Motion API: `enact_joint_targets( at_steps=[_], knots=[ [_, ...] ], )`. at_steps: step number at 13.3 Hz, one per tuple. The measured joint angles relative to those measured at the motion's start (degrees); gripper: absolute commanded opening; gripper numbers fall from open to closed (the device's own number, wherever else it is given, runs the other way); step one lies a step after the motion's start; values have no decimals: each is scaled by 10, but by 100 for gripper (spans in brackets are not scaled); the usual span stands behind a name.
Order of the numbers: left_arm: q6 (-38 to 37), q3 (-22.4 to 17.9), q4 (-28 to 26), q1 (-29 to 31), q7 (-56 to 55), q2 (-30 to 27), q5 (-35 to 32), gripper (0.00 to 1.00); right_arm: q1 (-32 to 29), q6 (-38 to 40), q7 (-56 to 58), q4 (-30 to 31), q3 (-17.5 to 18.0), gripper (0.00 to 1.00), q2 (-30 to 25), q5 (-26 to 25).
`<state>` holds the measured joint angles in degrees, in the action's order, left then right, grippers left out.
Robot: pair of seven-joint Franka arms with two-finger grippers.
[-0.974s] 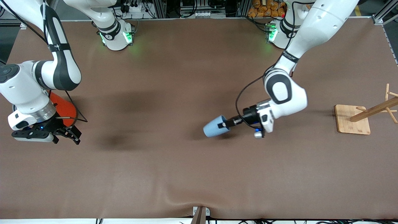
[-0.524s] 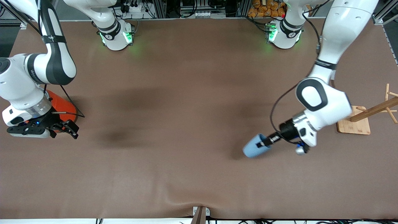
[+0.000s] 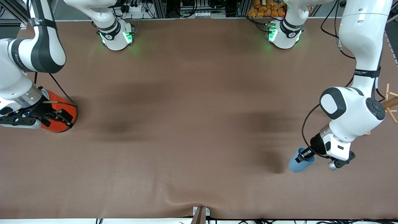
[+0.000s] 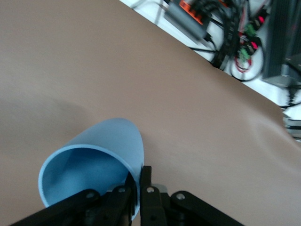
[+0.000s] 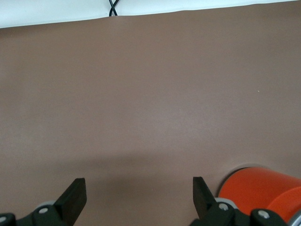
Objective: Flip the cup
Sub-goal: 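Swing the blue cup with the left gripper toward the wooden stand, then rotate the blue cup upright and lower it onto the table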
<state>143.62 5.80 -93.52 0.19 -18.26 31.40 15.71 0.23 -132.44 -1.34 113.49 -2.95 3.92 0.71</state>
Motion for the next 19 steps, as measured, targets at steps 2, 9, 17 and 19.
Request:
enact_joint_targets(
  at_steps=[2,9,17,19],
  knots=[
    [-34,-16,9,5,0,1,-32,0,0,15,0,0,0,100,-8,0],
    [-64,-22,0,99,97,9,-118,0,-5,140,0,-50,0,100,-29,0],
    [-131,-15,6,88,95,10,-120,0,-8,305,-16,-166,1,100,-31,0],
    [-178,-14,9,68,73,5,-123,0,-8,334,-18,-184,1,100,-31,0]
  ],
)
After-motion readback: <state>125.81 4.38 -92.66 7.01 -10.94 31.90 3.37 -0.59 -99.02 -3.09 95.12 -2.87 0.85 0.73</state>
